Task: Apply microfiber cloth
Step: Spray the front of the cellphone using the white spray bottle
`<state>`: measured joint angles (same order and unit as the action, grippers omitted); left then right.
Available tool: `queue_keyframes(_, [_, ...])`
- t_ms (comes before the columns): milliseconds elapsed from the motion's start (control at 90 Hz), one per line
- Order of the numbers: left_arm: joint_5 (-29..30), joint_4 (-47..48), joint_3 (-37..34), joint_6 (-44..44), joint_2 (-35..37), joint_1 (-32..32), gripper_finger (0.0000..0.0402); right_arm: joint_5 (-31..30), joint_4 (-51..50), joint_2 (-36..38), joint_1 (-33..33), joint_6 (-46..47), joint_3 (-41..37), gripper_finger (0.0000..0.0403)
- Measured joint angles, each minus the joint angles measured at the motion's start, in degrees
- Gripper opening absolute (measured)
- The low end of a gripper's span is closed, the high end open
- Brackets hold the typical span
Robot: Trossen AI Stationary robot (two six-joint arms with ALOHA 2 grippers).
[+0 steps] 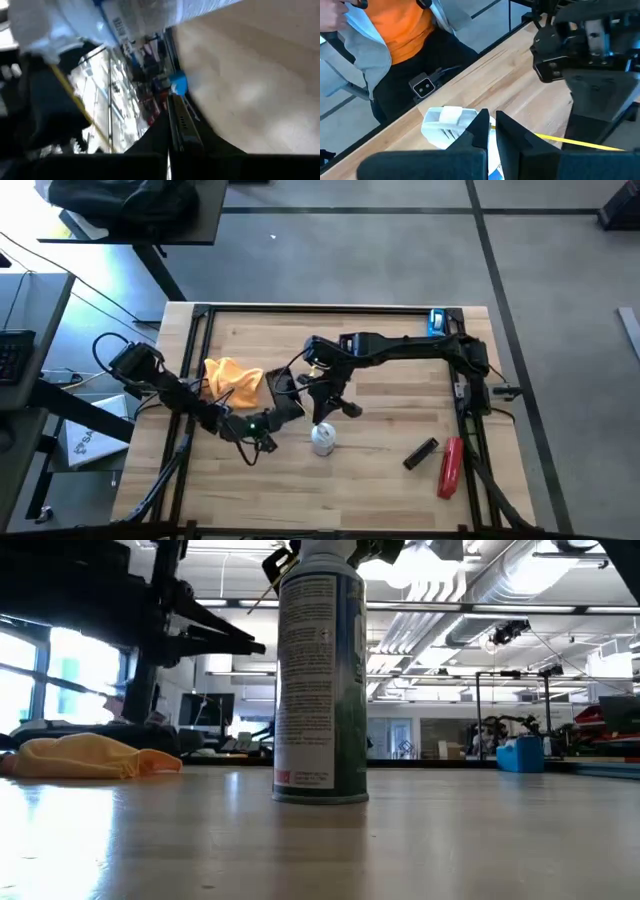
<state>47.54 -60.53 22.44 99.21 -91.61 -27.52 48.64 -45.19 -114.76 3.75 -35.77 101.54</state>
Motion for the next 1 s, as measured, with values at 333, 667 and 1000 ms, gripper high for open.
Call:
queue_keyframes(333, [-1.58, -7.47, -4.26, 0.07, 0.55, 8.20, 0.0008, -0.23, 0.60, -0.03, -0.02, 0.90, -0.04, 0.0000])
queue_keyframes(667, [-10.85, -6.12, -4.23, -1.66, 0.61, 4.24, 0.0008, -0.32, 0.92, -0.07, -0.02, 1.05, -0.04, 0.0000])
queue_keyframes(1000, [-27.21, -3.84, -1.55, -14.44, 0.57, 2.30, 0.0008, -0.50, 2.13, -0.11, 0.13, 3.01, -0.04, 0.0000])
